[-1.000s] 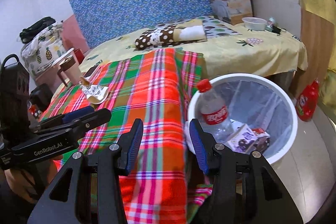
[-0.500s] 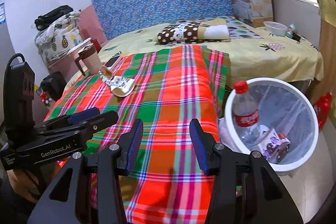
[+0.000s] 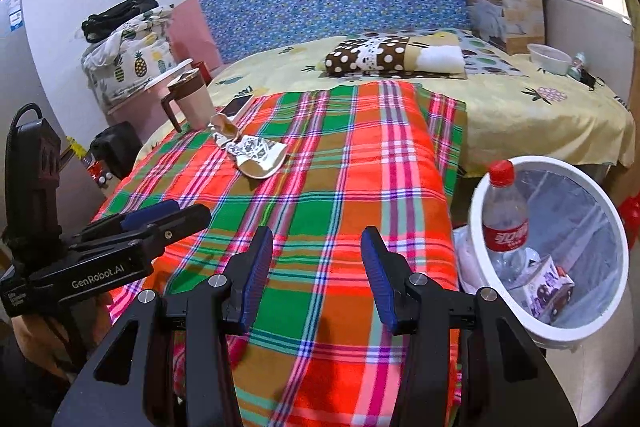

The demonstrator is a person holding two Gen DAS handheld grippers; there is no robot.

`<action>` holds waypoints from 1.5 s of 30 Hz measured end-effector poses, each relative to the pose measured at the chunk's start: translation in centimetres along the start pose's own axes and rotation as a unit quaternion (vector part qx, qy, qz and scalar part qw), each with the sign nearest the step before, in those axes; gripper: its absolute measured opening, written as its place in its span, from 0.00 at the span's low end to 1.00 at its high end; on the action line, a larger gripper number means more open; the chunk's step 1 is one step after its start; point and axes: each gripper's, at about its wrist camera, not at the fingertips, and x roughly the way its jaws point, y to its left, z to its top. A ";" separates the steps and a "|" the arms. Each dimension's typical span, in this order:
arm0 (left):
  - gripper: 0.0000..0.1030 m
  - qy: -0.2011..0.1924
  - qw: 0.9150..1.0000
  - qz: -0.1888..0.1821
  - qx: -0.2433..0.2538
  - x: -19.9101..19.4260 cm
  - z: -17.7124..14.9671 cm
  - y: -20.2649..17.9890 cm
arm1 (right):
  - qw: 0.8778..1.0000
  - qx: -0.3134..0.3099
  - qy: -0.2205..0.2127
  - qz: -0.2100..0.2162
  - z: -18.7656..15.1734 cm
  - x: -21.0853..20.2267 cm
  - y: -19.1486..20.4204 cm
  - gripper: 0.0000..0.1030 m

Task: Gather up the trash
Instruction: 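Move both open tools back toward the remaining trash on the cloth, then grasp the white patterned paper cup with the right tool while the left tool grasps crumpled white paper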

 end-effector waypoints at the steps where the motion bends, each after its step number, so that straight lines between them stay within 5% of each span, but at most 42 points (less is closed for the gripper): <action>1: 0.61 0.000 1.000 0.003 -0.002 0.0 0.1 0.3 | 1.000 -0.002 0.000 0.002 0.1 0.1 0.1 0.47; 38: 0.61 -0.022 0.992 0.104 -0.064 1.2 6.7 14.7 | 0.986 -0.137 0.074 0.055 5.3 13.1 7.6 0.46; 42: 0.61 -0.018 0.992 0.103 -0.063 1.6 7.2 15.2 | 0.984 -0.144 0.088 0.054 5.2 14.6 7.9 0.35; 43: 0.61 -0.017 0.992 0.104 -0.063 1.8 7.4 15.2 | 0.984 -0.147 0.090 0.053 5.2 14.8 8.0 0.26; 45: 0.61 -0.016 0.993 0.102 -0.062 2.1 7.7 15.2 | 0.982 -0.156 0.085 0.059 5.0 14.6 8.3 0.25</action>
